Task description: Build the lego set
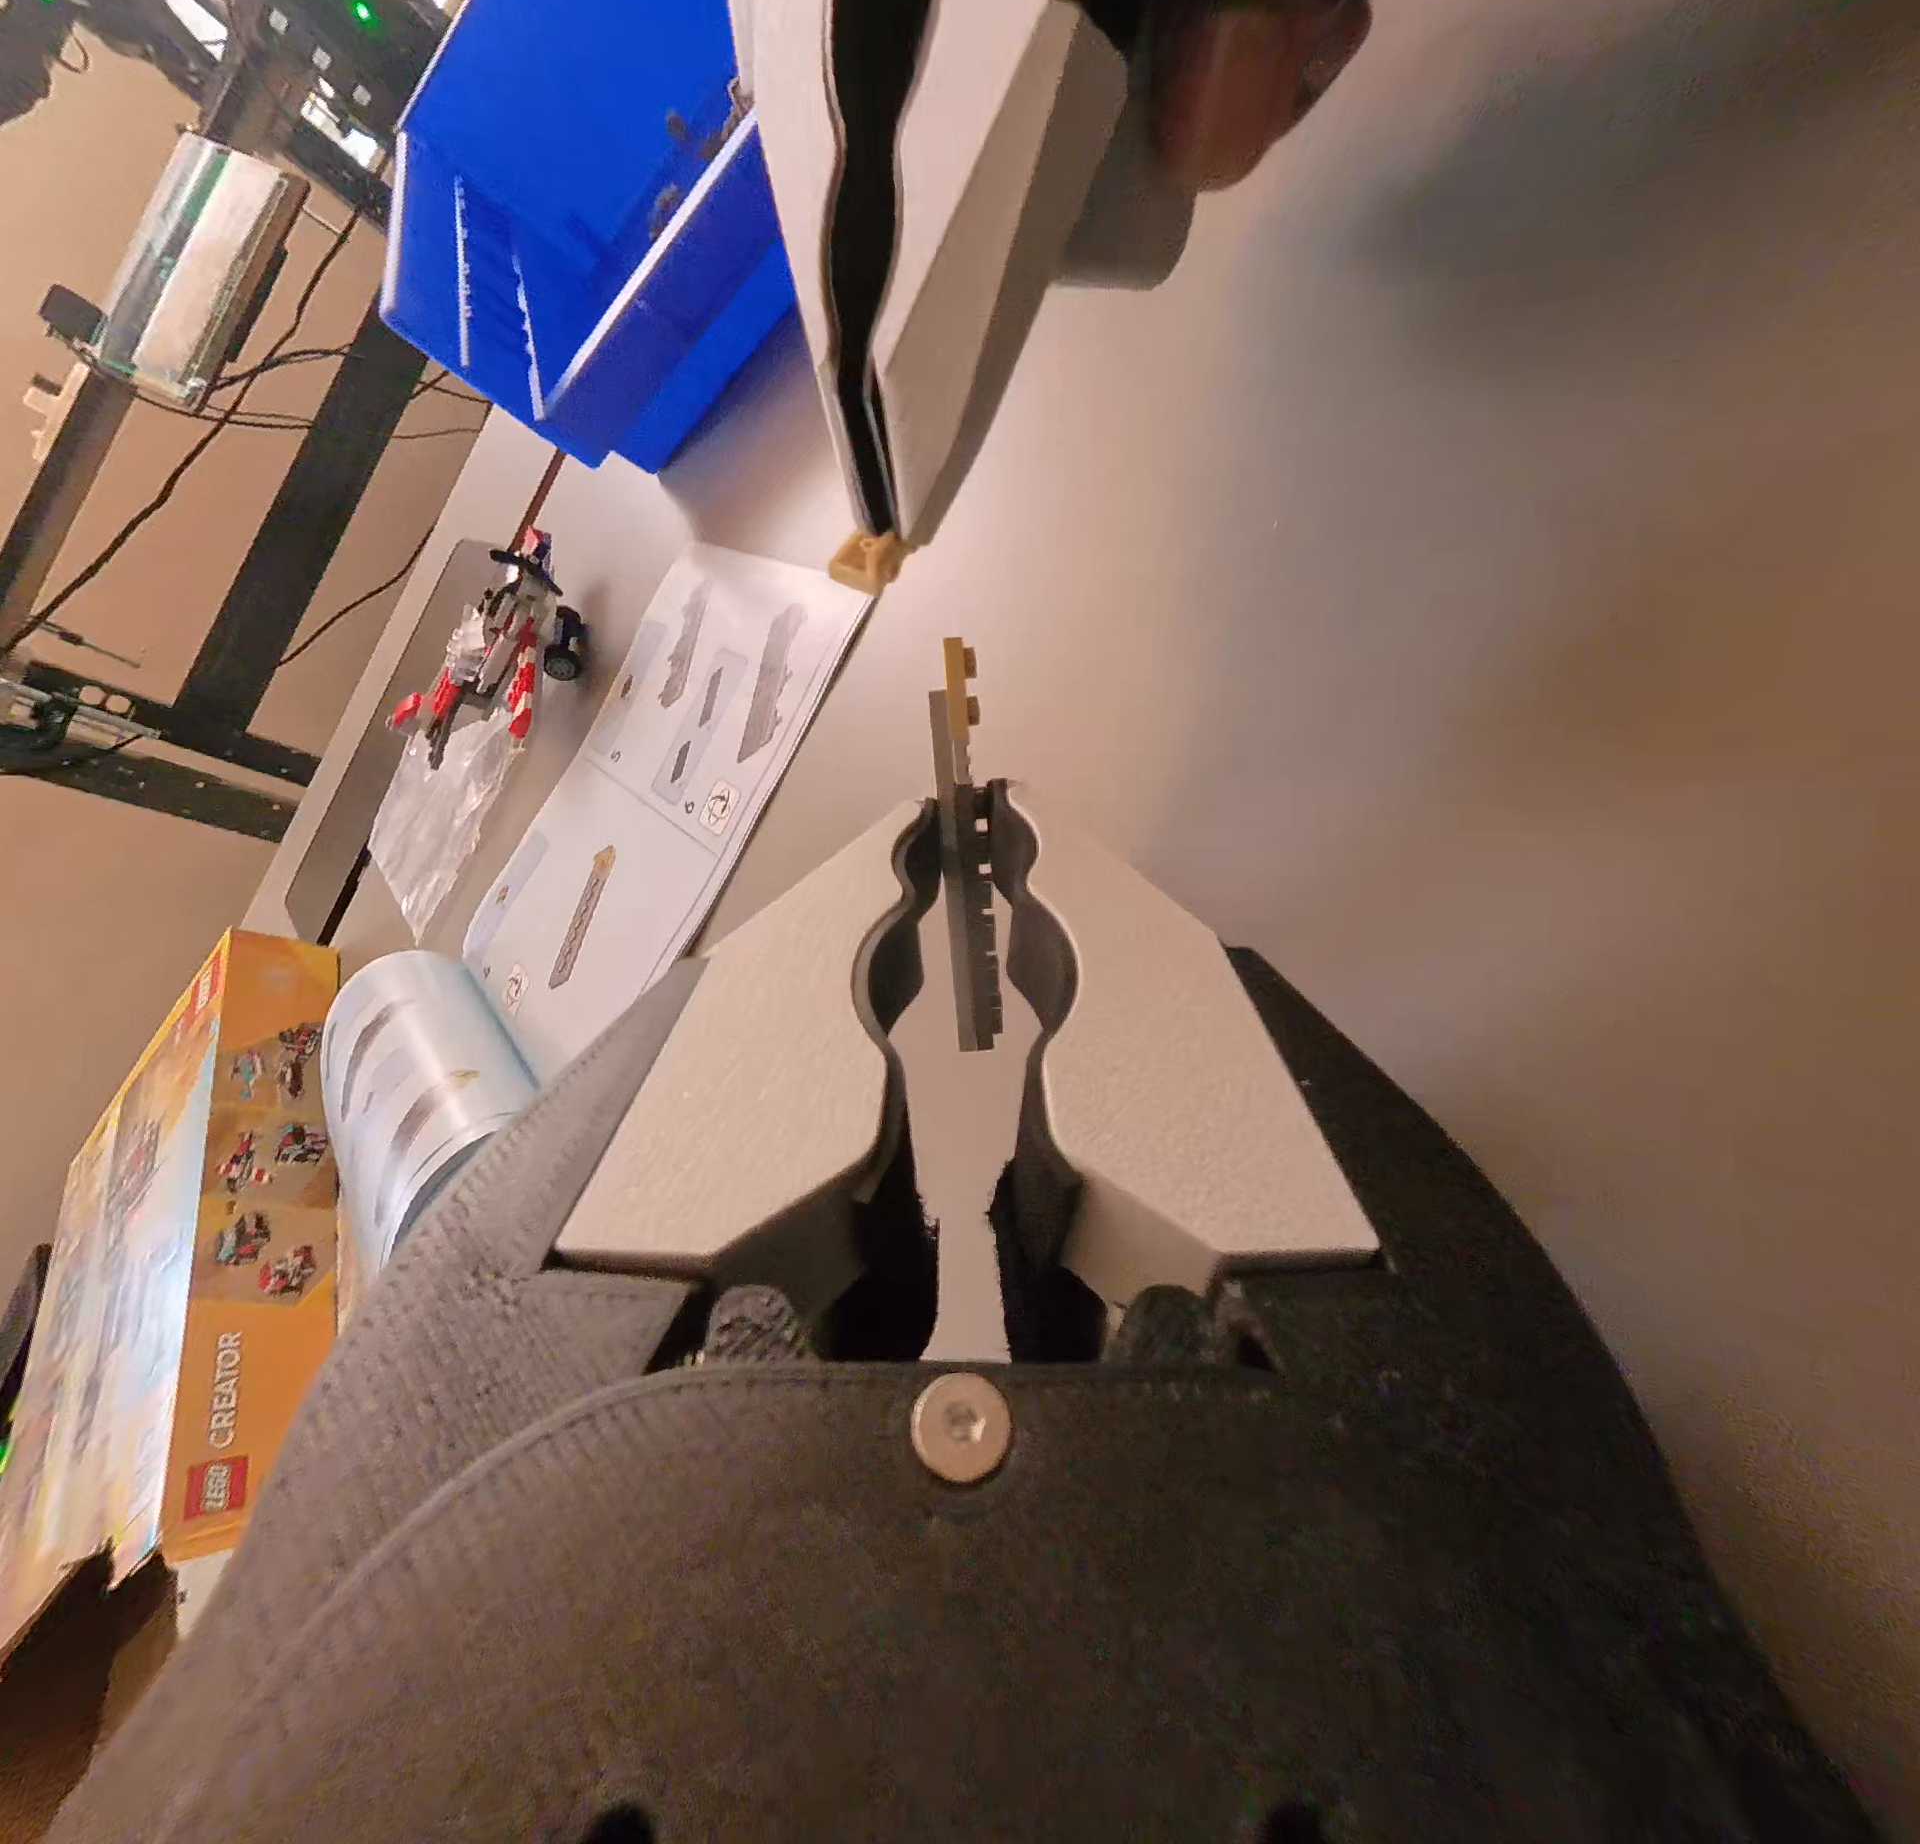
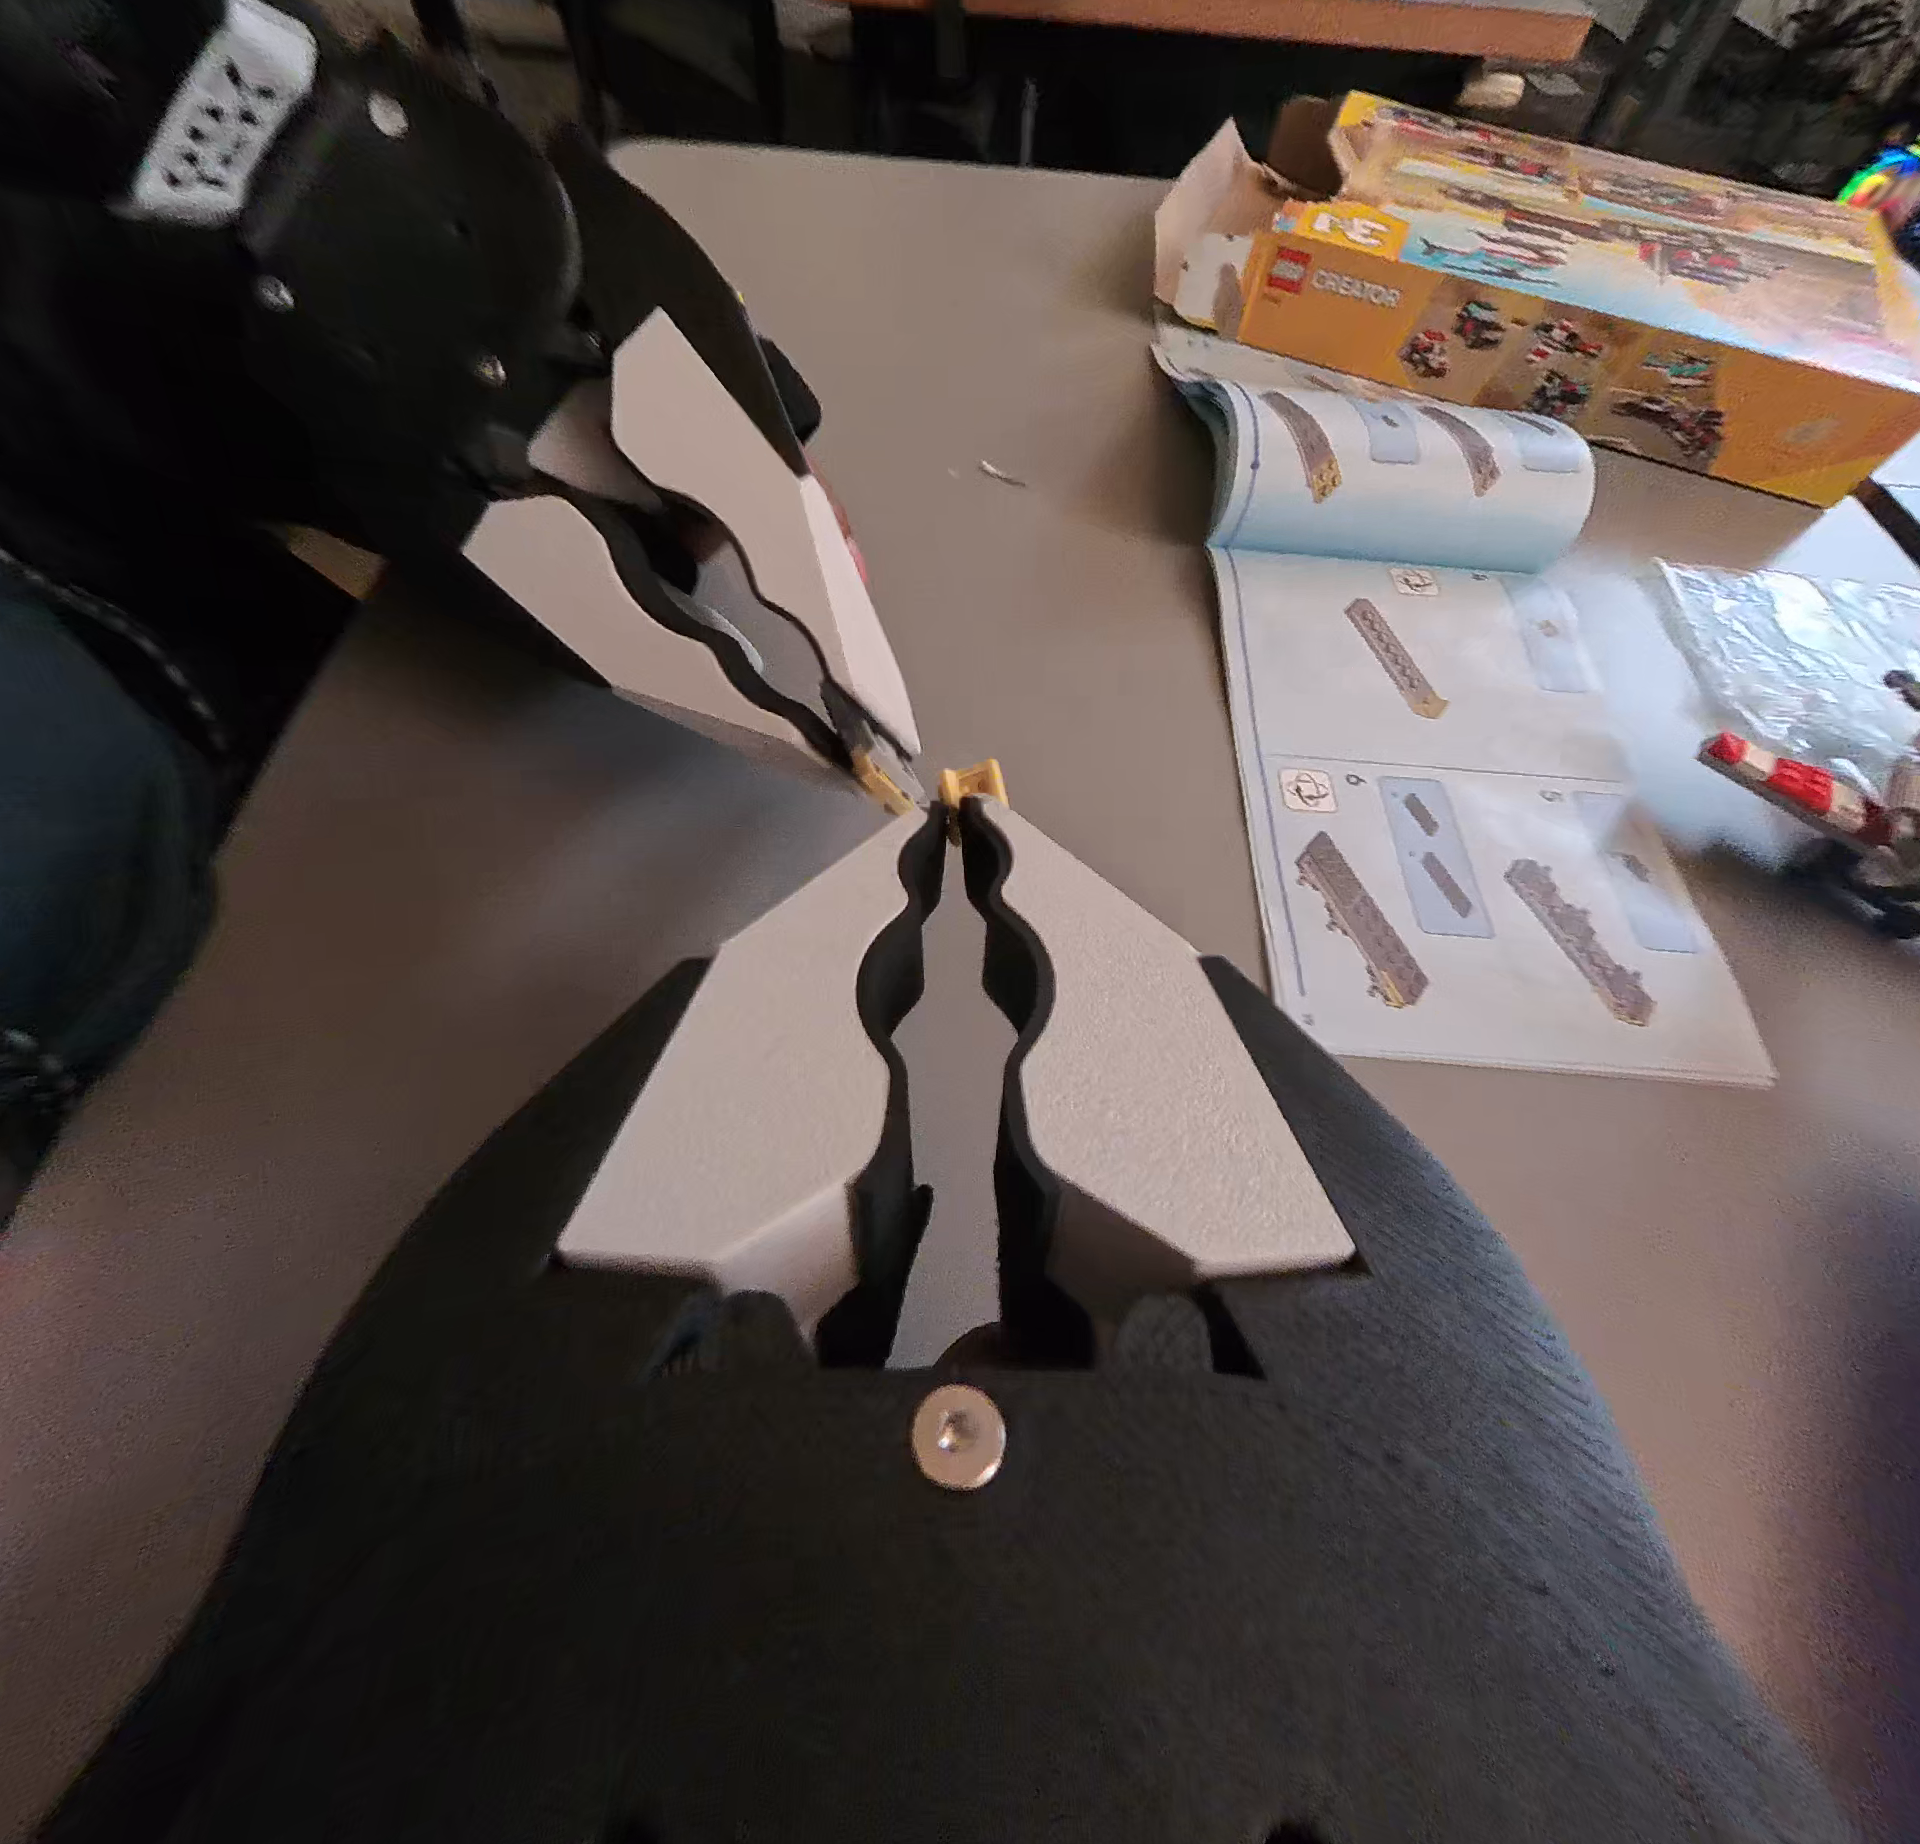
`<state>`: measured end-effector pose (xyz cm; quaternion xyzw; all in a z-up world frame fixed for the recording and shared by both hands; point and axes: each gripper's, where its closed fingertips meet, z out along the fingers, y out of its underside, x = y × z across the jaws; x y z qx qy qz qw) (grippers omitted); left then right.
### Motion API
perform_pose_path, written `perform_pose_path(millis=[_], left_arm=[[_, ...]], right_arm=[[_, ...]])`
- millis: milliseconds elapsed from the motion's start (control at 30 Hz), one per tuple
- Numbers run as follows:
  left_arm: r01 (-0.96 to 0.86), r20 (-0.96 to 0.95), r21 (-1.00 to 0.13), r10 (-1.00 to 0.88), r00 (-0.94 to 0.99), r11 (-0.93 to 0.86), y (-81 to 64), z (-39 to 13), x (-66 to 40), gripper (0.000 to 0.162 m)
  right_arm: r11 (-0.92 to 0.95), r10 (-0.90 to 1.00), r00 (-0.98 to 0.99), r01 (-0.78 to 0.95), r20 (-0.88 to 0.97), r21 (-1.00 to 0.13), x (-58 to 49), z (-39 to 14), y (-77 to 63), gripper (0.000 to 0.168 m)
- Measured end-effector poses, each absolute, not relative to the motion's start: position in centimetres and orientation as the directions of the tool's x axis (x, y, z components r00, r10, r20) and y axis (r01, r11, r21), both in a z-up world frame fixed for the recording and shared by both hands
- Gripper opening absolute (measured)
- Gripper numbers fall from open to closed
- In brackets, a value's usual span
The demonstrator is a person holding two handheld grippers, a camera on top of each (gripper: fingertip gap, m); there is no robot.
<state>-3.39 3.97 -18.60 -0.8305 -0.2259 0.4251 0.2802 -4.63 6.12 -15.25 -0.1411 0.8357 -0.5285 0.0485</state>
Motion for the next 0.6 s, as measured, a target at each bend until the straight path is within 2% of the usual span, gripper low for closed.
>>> perform_pose_path(millis=[133,467,600], left_arm=[[0.139,-0.581,-0.656,0.614,0.534,-0.742,3.9,-18.6,-3.4,0.008],[0.072,-0.56,-0.694,0.601,0.57,-0.716,4.8,-18.1,-3.0,0.008],[0.05,-0.563,-0.699,0.591,0.578,-0.714,5.0,-17.9,-2.8,0.008]], right_arm=[[0.419,-0.298,-0.948,-0.237,0.113,-0.877,-4.2,-15.8,6.1,0.003],[0.398,-0.439,-0.898,-0.206,0.011,-0.894,-2.2,-15.7,7.3,0.003],[0.379,-0.478,-0.876,-0.142,-0.062,-0.914,-1.3,-14.9,7.6,0.003]])
